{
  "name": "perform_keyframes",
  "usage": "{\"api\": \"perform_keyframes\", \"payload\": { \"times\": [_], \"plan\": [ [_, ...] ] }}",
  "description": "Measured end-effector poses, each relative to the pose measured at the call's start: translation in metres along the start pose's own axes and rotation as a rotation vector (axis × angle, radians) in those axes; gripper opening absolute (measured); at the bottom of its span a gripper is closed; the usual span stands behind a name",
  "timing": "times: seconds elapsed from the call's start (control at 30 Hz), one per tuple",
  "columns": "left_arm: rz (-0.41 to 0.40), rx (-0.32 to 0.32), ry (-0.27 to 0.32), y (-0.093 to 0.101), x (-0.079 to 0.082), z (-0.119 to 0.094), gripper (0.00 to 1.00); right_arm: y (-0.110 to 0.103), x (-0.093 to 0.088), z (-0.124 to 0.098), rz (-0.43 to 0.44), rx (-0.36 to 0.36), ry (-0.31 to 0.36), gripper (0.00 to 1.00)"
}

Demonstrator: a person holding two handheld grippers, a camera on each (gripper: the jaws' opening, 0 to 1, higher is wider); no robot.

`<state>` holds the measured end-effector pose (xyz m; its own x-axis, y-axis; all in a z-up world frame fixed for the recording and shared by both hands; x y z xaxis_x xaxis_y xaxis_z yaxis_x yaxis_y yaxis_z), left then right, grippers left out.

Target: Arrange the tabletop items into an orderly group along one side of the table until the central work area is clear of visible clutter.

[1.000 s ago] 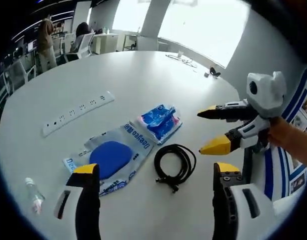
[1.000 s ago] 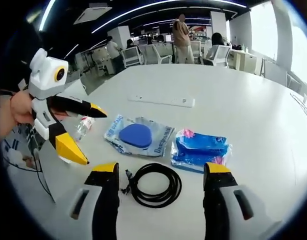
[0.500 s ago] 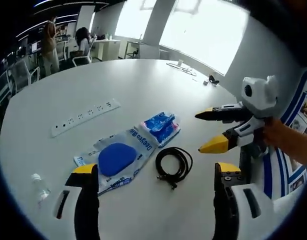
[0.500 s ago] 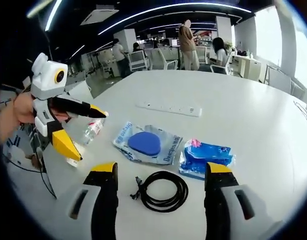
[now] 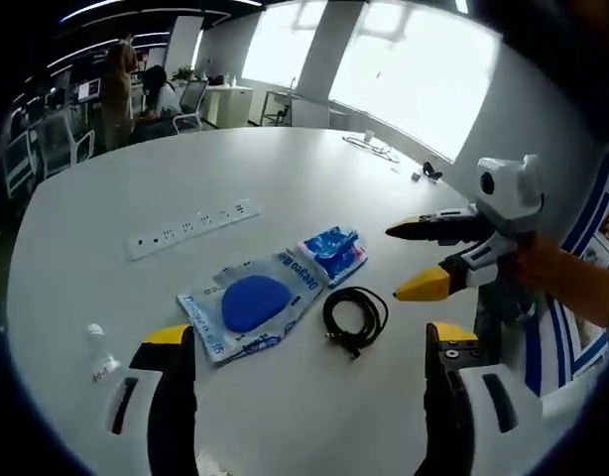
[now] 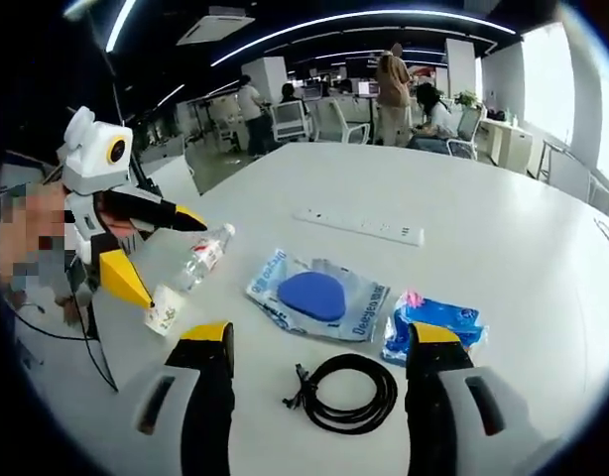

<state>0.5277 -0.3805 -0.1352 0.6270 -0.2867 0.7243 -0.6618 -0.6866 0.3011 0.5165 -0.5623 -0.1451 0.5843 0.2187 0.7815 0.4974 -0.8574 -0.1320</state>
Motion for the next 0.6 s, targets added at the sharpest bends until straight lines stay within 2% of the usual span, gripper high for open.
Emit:
{"api": "perform_keyframes", "payload": {
  "times": [0.6],
  "plan": [
    [-0.039, 0.063, 0.043, -0.029, -0.019, -0.055, 1.00, -0.042, 0.026, 0.020, -0.054, 0.065, 0.019, 0.70]
  ]
}}
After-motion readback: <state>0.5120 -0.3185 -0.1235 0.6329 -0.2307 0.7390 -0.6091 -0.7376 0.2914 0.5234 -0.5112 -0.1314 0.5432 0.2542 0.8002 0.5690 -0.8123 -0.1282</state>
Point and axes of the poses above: the point that each gripper's makers call its tool centre point, and the gripper's own axes: z roughly forward along the fingers, y roughly to its right, x roughly out of its top, the point moved 5 cm from there along -z, roughly backward along the fingers
